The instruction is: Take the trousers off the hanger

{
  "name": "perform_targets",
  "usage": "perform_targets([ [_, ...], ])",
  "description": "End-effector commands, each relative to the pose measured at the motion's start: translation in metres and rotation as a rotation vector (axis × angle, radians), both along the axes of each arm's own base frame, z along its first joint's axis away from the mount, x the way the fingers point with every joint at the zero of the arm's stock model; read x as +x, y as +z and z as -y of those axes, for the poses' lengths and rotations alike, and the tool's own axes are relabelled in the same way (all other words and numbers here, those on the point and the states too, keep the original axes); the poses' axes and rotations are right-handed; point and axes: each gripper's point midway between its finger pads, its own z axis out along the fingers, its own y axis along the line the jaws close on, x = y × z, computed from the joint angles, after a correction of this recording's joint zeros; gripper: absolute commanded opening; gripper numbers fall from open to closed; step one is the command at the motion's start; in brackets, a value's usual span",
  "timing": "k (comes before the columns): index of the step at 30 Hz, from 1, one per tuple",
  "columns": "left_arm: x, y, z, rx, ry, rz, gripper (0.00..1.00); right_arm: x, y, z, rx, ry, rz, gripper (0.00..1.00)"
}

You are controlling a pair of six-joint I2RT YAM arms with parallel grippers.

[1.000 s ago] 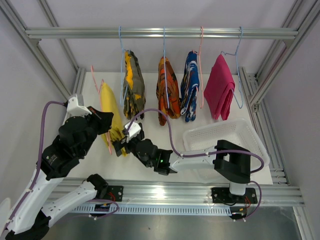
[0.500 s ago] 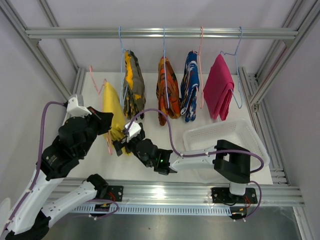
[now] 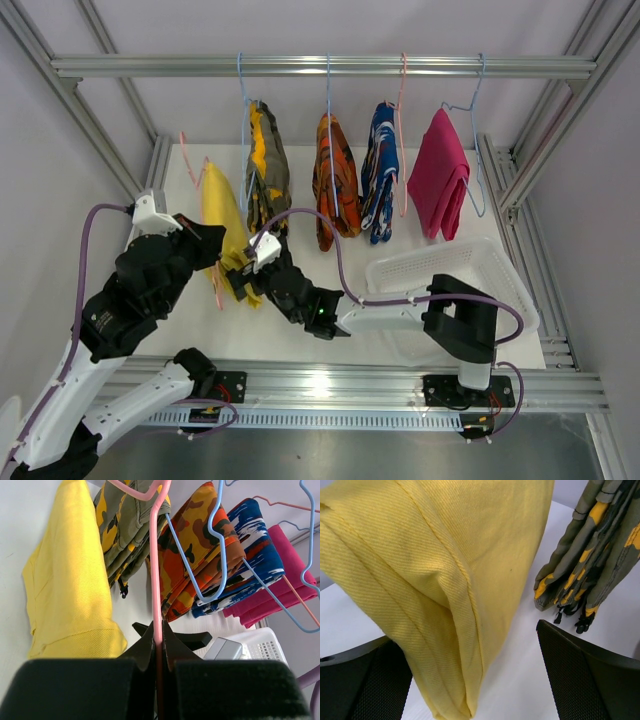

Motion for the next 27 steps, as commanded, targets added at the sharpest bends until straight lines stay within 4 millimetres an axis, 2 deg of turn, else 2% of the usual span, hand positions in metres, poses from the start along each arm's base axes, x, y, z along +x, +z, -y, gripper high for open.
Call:
perform_targets([
  [1, 0.002, 0.058, -0.001, -0.111, 0.006, 0.19, 0.0, 0.012, 0.021, -0.006, 0.054, -0.023, 0.024, 0.99],
  [7, 0.003, 0.053, -0.002, -0.117, 0.016, 0.173, 0.0, 0.01, 0.034, -0.015, 0.082, 0.005, 0.035, 0.99],
  [18, 0.001, 0.051, 0.001, -0.13, -0.002, 0.166, 0.0, 0.016, 0.057, -0.014, 0.13, -0.028, 0.094, 0.98],
  [27, 0.0, 0.051, 0.005, -0.141, -0.021, 0.162, 0.0, 0.021, 0.07, -0.015, 0.164, -0.045, 0.122, 0.91],
])
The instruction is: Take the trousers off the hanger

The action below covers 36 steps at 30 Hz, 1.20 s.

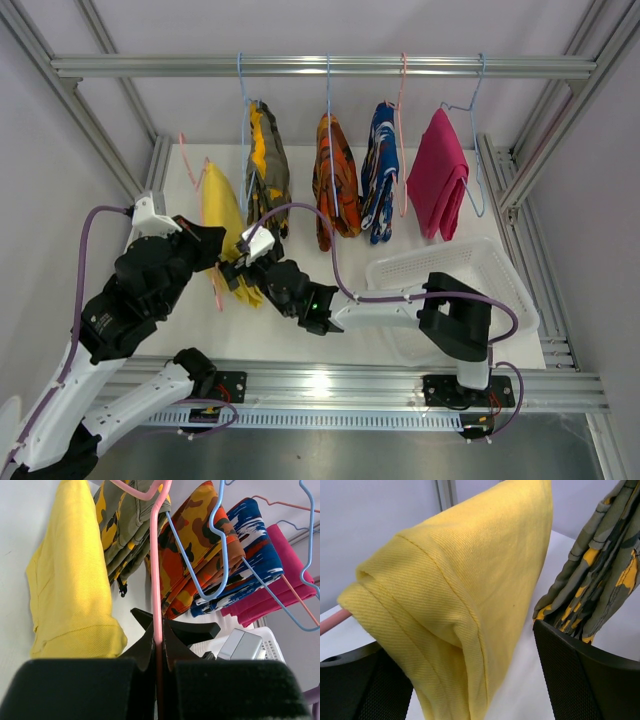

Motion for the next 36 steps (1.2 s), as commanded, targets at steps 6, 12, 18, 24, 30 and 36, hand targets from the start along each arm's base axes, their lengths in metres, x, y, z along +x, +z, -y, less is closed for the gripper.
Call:
perform_targets([
  [6, 0.001, 0.051, 0.007, -0.133, -0.029, 0.159, 0.0, 0.014, 0.048, -0.008, 0.143, -0.039, 0.067, 0.76],
  [12, 0.001, 0.051, 0.009, -0.133, -0.036, 0.156, 0.0, 0.014, 0.055, -0.008, 0.166, -0.035, 0.08, 0.66],
  [18, 0.002, 0.049, 0.011, -0.131, -0.043, 0.148, 0.0, 0.014, 0.065, -0.008, 0.193, -0.029, 0.091, 0.61],
  [24, 0.002, 0.047, 0.014, -0.129, -0.053, 0.144, 0.0, 0.013, 0.075, -0.008, 0.215, -0.021, 0.098, 0.52],
  [30, 0.003, 0.045, 0.016, -0.126, -0.059, 0.137, 0.01, 0.012, 0.083, -0.007, 0.215, -0.021, 0.105, 0.24],
  [36, 0.007, 0.039, 0.018, -0.117, -0.053, 0.115, 0.0, 0.007, 0.099, -0.003, 0.208, -0.011, 0.116, 0.1],
])
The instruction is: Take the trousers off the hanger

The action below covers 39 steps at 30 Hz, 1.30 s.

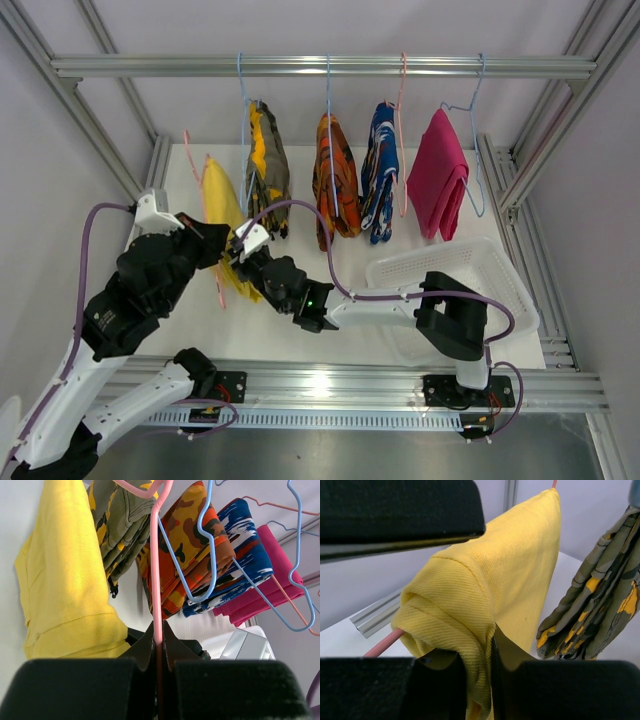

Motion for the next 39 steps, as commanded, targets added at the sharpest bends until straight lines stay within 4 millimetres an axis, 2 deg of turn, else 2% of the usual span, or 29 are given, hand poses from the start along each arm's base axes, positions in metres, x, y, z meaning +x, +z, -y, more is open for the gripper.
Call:
perform_targets([
  [1, 0.004, 0.034, 0.009, -0.092, -0.026, 0.105, 0.0, 0.004, 0.081, 0.013, 0.174, -0.025, 0.062, 0.04],
  [3, 0.005, 0.032, 0.009, -0.088, -0.023, 0.099, 0.0, 0.0, 0.087, 0.015, 0.176, -0.021, 0.063, 0.0],
  [11, 0.009, 0.022, 0.01, -0.072, -0.006, 0.061, 0.0, -0.018, 0.125, 0.034, 0.198, -0.023, 0.089, 0.0],
  [14, 0.009, 0.011, 0.011, -0.065, 0.0, 0.034, 0.0, -0.023, 0.134, 0.04, 0.198, -0.026, 0.097, 0.0],
  [22, 0.004, 0.0, -0.002, -0.073, 0.048, 0.015, 0.0, -0.035, 0.17, 0.062, 0.234, -0.036, 0.131, 0.0],
  [28, -0.004, -0.002, -0.011, -0.087, 0.07, 0.012, 0.0, -0.04, 0.188, 0.08, 0.246, -0.06, 0.146, 0.0],
  [39, -0.013, -0.011, -0.024, -0.127, 0.11, 0.004, 0.0, -0.051, 0.207, 0.11, 0.298, -0.075, 0.149, 0.0],
])
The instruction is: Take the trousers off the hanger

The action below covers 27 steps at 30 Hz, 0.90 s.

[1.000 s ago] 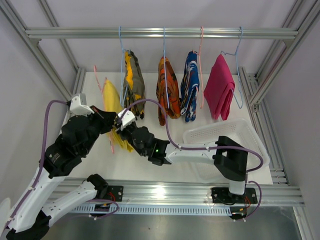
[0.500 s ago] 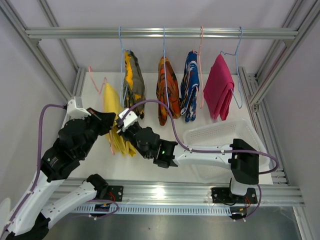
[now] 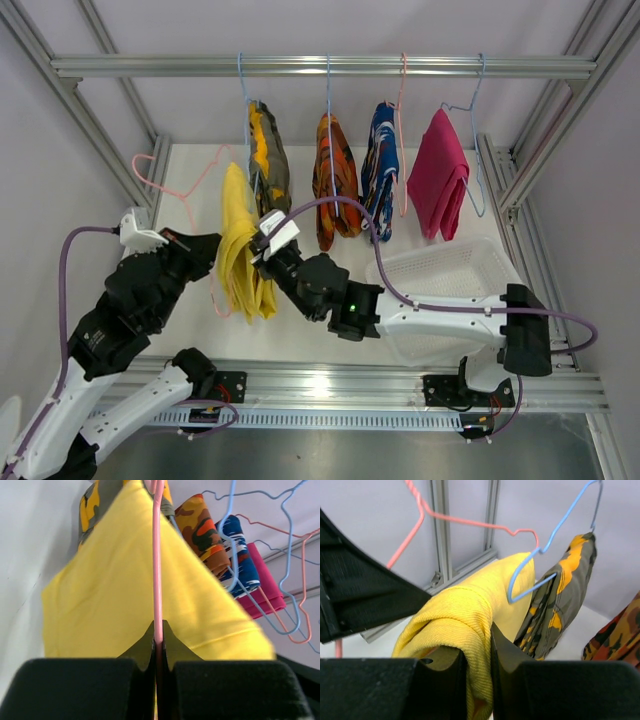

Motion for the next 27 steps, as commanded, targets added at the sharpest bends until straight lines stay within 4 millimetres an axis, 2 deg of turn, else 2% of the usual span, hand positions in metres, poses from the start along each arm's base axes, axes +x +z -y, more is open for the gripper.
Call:
perform_targets([
  [1, 0.001, -0.006, -0.009, 0.005, 0.05, -0.009, 0.0, -0.009, 0.107, 0.045, 0.33, -0.023, 0.072, 0.0],
  [5, 0.001, -0.009, -0.008, 0.007, 0.046, -0.019, 0.0, -0.015, 0.122, 0.053, 0.341, -0.026, 0.089, 0.0],
  [8, 0.005, -0.021, -0.005, 0.019, 0.046, -0.034, 0.0, -0.018, 0.138, 0.061, 0.353, -0.034, 0.106, 0.0],
  [9, 0.006, -0.027, -0.003, 0.034, 0.043, -0.04, 0.01, -0.017, 0.149, 0.064, 0.373, -0.039, 0.109, 0.0],
  [16, 0.012, -0.056, 0.001, 0.065, 0.053, -0.105, 0.0, -0.027, 0.185, 0.067, 0.405, -0.01, 0.128, 0.0],
  [17, 0.013, -0.065, 0.001, 0.073, 0.058, -0.127, 0.01, -0.029, 0.187, 0.067, 0.4, -0.007, 0.134, 0.0],
  [22, 0.013, -0.082, 0.002, 0.078, 0.069, -0.164, 0.0, -0.038, 0.196, 0.069, 0.4, 0.006, 0.142, 0.0],
  [26, 0.012, -0.108, 0.0, 0.095, 0.085, -0.217, 0.01, -0.046, 0.208, 0.072, 0.405, 0.013, 0.153, 0.0],
  [27, 0.012, -0.109, 0.0, 0.092, 0.087, -0.218, 0.0, -0.047, 0.21, 0.072, 0.395, 0.008, 0.162, 0.0],
])
